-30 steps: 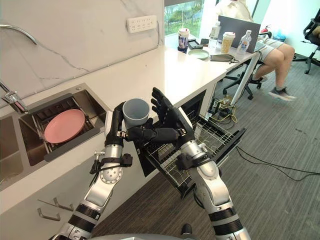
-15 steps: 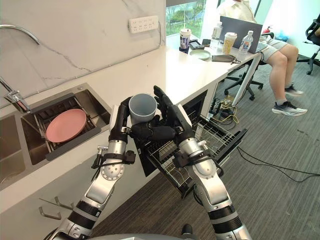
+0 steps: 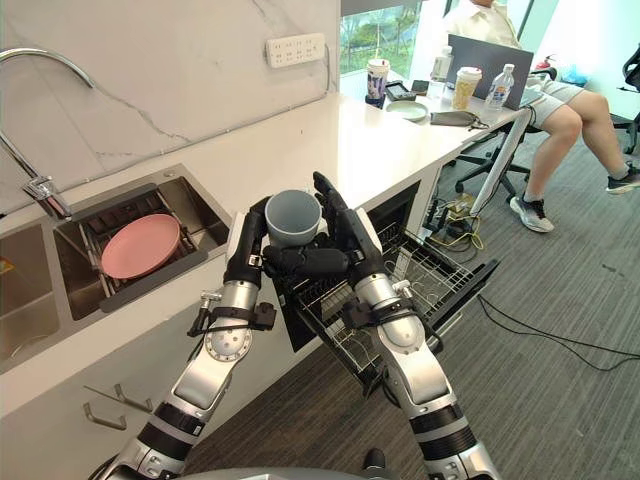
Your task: Walk over to the sink, pick up the cup, carry it to the dishwasher, place the cup inside the dishwasher, then close the dishwasher door
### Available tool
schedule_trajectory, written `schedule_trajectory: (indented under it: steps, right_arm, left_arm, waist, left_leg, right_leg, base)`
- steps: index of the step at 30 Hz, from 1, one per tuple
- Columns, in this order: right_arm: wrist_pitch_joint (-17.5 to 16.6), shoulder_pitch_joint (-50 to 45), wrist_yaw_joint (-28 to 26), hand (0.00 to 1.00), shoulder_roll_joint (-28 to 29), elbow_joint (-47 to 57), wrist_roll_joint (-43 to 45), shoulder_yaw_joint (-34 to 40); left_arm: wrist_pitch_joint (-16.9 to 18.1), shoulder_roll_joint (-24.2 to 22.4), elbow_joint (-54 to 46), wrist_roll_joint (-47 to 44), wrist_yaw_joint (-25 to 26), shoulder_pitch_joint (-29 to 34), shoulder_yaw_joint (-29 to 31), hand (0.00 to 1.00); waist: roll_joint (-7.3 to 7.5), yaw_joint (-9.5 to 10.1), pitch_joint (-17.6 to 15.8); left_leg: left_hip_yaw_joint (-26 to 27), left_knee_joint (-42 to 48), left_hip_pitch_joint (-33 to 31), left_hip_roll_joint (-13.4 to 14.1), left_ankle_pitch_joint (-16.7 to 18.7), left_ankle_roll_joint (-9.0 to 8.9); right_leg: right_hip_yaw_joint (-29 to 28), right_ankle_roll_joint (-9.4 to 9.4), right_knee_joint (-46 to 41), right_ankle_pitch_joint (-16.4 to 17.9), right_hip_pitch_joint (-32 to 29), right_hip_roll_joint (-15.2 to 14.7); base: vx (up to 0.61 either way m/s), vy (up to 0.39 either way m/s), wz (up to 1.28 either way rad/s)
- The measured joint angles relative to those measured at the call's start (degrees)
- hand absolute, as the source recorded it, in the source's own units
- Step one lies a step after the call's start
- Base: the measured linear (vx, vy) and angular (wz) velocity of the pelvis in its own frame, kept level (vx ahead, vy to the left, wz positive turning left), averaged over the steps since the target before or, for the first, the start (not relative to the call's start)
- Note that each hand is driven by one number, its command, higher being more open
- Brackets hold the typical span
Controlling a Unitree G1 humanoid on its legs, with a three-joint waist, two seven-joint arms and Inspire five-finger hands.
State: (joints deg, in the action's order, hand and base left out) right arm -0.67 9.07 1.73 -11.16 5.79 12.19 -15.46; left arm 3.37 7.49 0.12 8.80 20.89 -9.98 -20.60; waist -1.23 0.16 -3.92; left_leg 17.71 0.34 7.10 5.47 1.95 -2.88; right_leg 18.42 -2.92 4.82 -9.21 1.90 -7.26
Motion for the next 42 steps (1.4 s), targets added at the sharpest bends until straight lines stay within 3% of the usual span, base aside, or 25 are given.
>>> schedule_trajectory:
  steps: [12,23,24,33,42]
  right_arm:
    - [-0.39,2.72,4.38,1.0,1.56,-3.24,-0.11,-1.85]
    - [0.15,3.78,5.12,1.0,1.59,-5.06,-2.35,-2.92]
    - [0.47,3.84,5.11,0.0,1.58,-5.27,-2.36,-2.95]
    - [0.29,4.38,6.47,0.0,0.71,-6.76,-7.04,-4.86]
    - [-1.02,4.32,7.63,0.0,-0.1,-8.13,-6.83,-5.32]
  left_arm:
    - [-0.24,-0.79,0.0,-1.09,-0.15,0.07,-0.22,0.0]
    - [-2.69,-0.77,0.0,-2.18,-0.2,0.21,-0.18,0.0]
    - [-3.12,-0.77,0.0,-2.18,-0.21,0.21,-0.2,0.0]
    - [-5.69,-0.43,0.0,-2.11,-0.38,0.33,-0.35,0.0]
    - [-6.05,0.11,0.0,-2.07,-0.85,0.7,-1.14,0.0]
  waist:
    - [-0.01,0.35,0.01]
    - [-0.03,0.36,0.02]
    - [-0.04,0.36,0.03]
    - [-0.05,0.32,0.03]
    - [-0.06,0.2,0.04]
  left_leg:
    - [-0.83,-0.12,-0.33,-0.15,-0.31,0.07]
    - [-1.32,-0.17,-0.55,-0.32,-0.51,0.14]
    - [-1.34,-0.17,-0.56,-0.32,-0.52,0.14]
    - [-1.62,-0.13,-0.72,-0.43,-0.55,0.18]
    - [-1.98,0.1,-1.03,-0.41,-0.55,0.18]
  right_leg:
    - [0.74,0.01,0.01,-0.01,0.02,-0.31]
    - [1.27,0.02,0.01,-0.01,0.07,-0.64]
    - [1.29,0.02,0.01,-0.01,0.08,-0.65]
    - [1.58,0.02,0.02,-0.02,0.09,-0.8]
    - [1.88,0.02,0.03,-0.02,0.03,-0.82]
  base:
    - [-0.01,0.006,0.02]
    - [-0.01,0.004,0.02]
    - [0.0,0.0,0.0]
    - [0.0,0.0,0.0]
    - [0.0,0.001,0.01]
